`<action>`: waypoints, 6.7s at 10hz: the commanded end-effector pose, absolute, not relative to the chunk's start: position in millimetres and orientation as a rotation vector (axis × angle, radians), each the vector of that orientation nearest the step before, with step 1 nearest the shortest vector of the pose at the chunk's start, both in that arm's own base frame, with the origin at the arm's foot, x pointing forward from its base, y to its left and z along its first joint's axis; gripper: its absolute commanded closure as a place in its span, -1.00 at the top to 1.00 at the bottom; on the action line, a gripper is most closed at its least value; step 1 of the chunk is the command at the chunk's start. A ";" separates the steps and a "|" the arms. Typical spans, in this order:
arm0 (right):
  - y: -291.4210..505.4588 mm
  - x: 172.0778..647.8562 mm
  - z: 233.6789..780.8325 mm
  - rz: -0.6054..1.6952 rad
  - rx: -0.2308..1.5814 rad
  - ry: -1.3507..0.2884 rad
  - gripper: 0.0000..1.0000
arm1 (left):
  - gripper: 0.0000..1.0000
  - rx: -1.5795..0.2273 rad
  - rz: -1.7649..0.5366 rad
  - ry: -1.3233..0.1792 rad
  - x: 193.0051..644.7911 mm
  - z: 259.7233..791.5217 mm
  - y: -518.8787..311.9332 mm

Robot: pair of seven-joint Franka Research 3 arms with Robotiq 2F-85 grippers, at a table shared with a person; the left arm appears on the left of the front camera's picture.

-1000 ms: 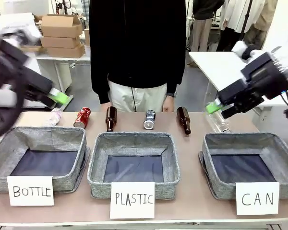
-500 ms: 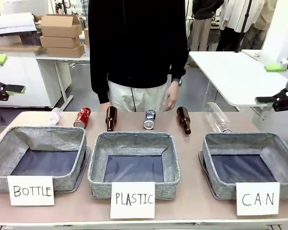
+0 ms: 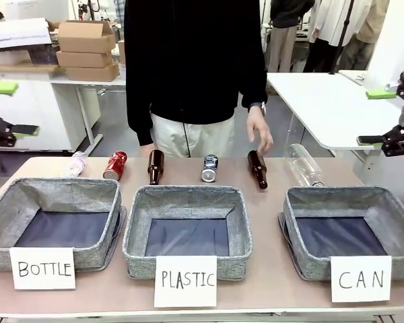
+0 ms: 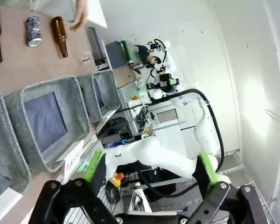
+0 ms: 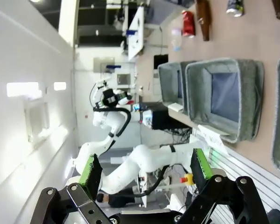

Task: Sort the can waste into the basket.
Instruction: Pick up the can waste from the table and place it in the right Fabric basket.

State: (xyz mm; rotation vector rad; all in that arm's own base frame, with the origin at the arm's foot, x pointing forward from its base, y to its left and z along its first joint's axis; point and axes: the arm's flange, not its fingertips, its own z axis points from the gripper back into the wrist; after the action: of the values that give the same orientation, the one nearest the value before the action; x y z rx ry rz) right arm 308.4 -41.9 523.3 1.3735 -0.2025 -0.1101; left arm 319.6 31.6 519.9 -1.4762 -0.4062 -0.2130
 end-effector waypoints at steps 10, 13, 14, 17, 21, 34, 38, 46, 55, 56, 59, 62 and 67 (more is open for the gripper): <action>-46.9 311.2 523.2 -0.090 1.412 -0.214 1.00 | 1.00 -1.029 -0.103 -0.262 425.5 532.1 -3.0; -46.9 311.2 523.2 -0.090 1.412 -0.214 1.00 | 1.00 -1.098 -0.144 -0.370 390.7 533.3 -0.9; -46.9 311.2 523.2 -0.090 1.412 -0.214 1.00 | 1.00 -1.026 -0.077 -0.321 433.2 521.2 -14.8; -46.9 311.2 523.2 -0.090 1.412 -0.214 1.00 | 1.00 -1.021 -0.109 -0.376 362.4 585.0 51.9; -46.9 311.2 523.2 -0.090 1.412 -0.214 1.00 | 1.00 -0.952 -0.172 -0.551 211.5 640.9 100.5; -46.9 311.2 523.2 -0.090 1.412 -0.214 1.00 | 1.00 -0.956 -0.172 -0.576 192.9 657.6 108.1; -46.9 311.2 523.2 -0.090 1.412 -0.214 1.00 | 1.00 -0.956 -0.172 -0.576 192.9 657.6 108.1; -46.9 311.2 523.2 -0.090 1.412 -0.214 1.00 | 1.00 -0.892 -0.148 -0.531 218.2 652.5 103.1; -46.9 311.2 523.2 -0.090 1.412 -0.214 1.00 | 1.00 -0.767 -0.019 -0.160 504.9 497.4 -43.3; -46.9 311.2 523.2 -0.090 1.412 -0.214 1.00 | 1.00 -0.583 -0.076 -0.198 493.4 491.5 -50.6; -46.9 311.2 523.2 -0.090 1.412 -0.214 1.00 | 1.00 -0.627 -0.057 -0.180 510.3 478.5 -56.4; -46.9 311.2 523.2 -0.090 1.412 -0.214 1.00 | 1.00 -0.471 0.096 -0.151 618.2 444.8 -72.8; -46.9 311.2 523.2 -0.090 1.412 -0.214 1.00 | 1.00 -0.183 0.166 -0.066 698.8 364.4 -101.6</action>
State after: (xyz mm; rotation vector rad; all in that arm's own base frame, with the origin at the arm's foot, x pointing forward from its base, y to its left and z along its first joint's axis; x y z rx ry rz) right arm 308.7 -47.5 520.7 1.3892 -0.1903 -0.1106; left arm 679.3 -94.2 366.2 -0.2318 -0.1170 0.1589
